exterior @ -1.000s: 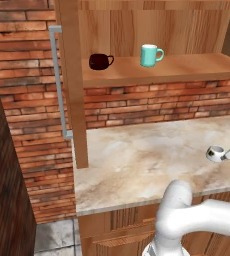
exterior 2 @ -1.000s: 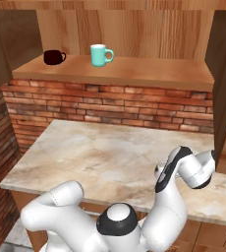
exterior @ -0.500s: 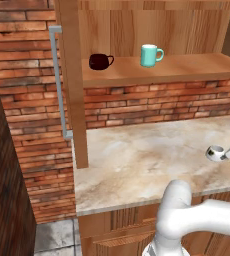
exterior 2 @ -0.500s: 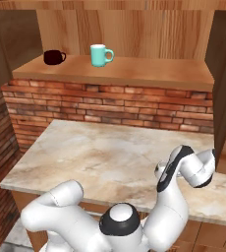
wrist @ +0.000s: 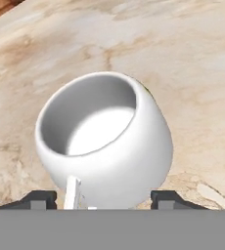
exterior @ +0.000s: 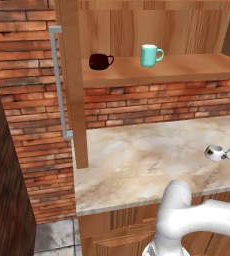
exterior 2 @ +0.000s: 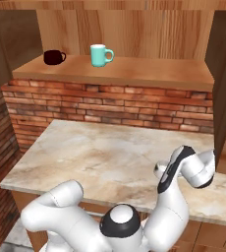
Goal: Pick the mug on the counter and place it in the cabinet with the handle facing the right, like the mugs already inside.
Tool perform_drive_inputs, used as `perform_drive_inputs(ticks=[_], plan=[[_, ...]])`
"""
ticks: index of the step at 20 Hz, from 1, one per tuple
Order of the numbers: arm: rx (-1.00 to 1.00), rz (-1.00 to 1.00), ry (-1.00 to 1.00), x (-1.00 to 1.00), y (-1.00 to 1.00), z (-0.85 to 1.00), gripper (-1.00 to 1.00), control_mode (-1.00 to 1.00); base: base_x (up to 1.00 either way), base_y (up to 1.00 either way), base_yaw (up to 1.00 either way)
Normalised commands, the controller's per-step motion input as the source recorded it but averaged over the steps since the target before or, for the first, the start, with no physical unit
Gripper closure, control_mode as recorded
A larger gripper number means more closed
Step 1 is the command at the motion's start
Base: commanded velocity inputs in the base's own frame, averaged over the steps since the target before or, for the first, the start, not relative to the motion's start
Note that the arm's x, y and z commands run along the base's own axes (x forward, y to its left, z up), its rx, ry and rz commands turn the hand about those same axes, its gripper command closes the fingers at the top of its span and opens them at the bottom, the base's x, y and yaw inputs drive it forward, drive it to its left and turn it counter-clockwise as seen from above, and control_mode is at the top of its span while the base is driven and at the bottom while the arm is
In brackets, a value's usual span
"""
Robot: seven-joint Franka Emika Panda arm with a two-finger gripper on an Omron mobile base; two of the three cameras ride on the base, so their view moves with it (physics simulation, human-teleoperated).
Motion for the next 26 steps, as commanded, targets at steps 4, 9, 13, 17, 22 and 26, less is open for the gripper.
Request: perform_drive_inputs(ticks=[4, 9, 13, 17, 22, 26], plan=[[0.00, 0.00, -0.13, -0.10, 0.22, 0.00, 1.00, -1.00, 0.00, 0.00, 0.00], [0.00, 0.00, -0.15, -0.04, 0.43, 0.00, 1.00, -1.00, 0.00, 0.00, 0.00], [0.00, 0.00, -0.14, 0.00, 0.49, 0.00, 1.00, -1.00, 0.00, 0.00, 0.00], [0.00, 0.00, -0.14, 0.00, 0.56, 0.00, 1.00, -1.00, 0.00, 0.00, 0.00], [0.00, 0.00, -0.11, 0.00, 0.56, 0.01, 1.00, -1.00, 0.00, 0.00, 0.00], [0.02, 0.00, -0.06, 0.00, 0.30, 0.26, 1.00, -1.00, 0.00, 0.00, 0.00]])
